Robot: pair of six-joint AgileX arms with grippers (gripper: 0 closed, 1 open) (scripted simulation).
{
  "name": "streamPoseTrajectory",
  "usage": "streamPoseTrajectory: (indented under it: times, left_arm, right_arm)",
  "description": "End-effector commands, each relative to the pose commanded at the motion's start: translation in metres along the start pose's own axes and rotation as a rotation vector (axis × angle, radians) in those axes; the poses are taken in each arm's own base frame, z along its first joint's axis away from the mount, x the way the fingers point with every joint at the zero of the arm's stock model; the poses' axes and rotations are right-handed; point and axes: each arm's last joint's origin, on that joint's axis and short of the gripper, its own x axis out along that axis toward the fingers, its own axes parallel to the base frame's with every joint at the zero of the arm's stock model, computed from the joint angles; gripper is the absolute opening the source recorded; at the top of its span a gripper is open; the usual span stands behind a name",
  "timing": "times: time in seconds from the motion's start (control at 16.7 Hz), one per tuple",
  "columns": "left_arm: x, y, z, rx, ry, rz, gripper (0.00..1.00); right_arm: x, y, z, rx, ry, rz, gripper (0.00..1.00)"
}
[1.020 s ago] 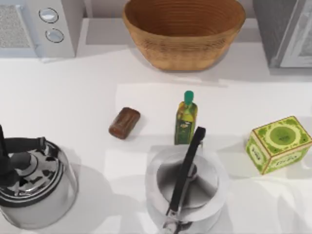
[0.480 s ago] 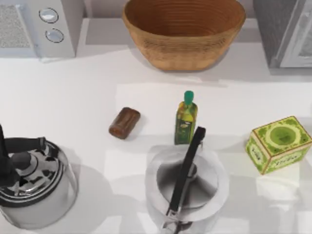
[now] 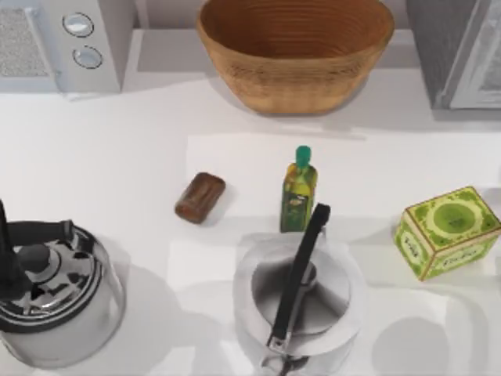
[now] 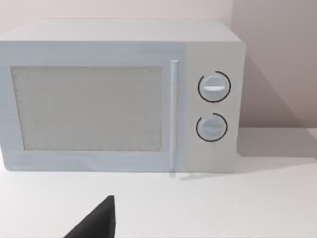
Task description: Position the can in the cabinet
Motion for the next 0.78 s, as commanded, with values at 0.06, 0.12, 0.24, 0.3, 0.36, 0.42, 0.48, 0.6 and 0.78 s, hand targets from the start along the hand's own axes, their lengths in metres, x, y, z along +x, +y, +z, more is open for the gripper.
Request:
streamPoseTrajectory:
  times: [0.06, 0.12, 0.24, 0.3, 0.36, 0.42, 0.48, 0.6, 0.78]
  left_arm:
    - [0.0, 0.0, 0.0, 0.0, 0.0, 0.0, 1.0]
    - [0.0, 0.0, 0.0, 0.0, 0.0, 0.0, 1.0]
    - [0.0, 0.0, 0.0, 0.0, 0.0, 0.0, 1.0]
    - [0.0, 0.0, 0.0, 0.0, 0.0, 0.0, 1.0]
    - [0.0, 0.0, 0.0, 0.0, 0.0, 0.0, 1.0]
    - [0.0, 0.0, 0.0, 0.0, 0.0, 0.0, 1.0]
    - [0.0, 0.0, 0.0, 0.0, 0.0, 0.0, 1.0]
    - [0.0, 0.0, 0.0, 0.0, 0.0, 0.0, 1.0]
    - [0.0, 0.0, 0.0, 0.0, 0.0, 0.0, 1.0]
  right_arm:
    - [0.004, 0.0, -0.003, 0.0, 0.01, 0.003, 1.0]
    - [0.006, 0.0, -0.005, 0.0, 0.018, 0.007, 1.0]
    - [0.007, 0.0, -0.007, -0.001, 0.023, 0.011, 1.0]
    - [0.007, 0.0, -0.007, -0.001, 0.023, 0.011, 1.0]
    - [0.007, 0.0, -0.007, -0.001, 0.023, 0.011, 1.0]
    - [0.007, 0.0, -0.007, -0.001, 0.023, 0.011, 1.0]
    - [0.006, 0.001, -0.008, -0.001, 0.026, 0.012, 1.0]
    - [0.008, 0.001, -0.005, 0.001, 0.025, 0.007, 1.0]
    - [0.019, 0.002, 0.007, 0.004, 0.009, -0.003, 1.0]
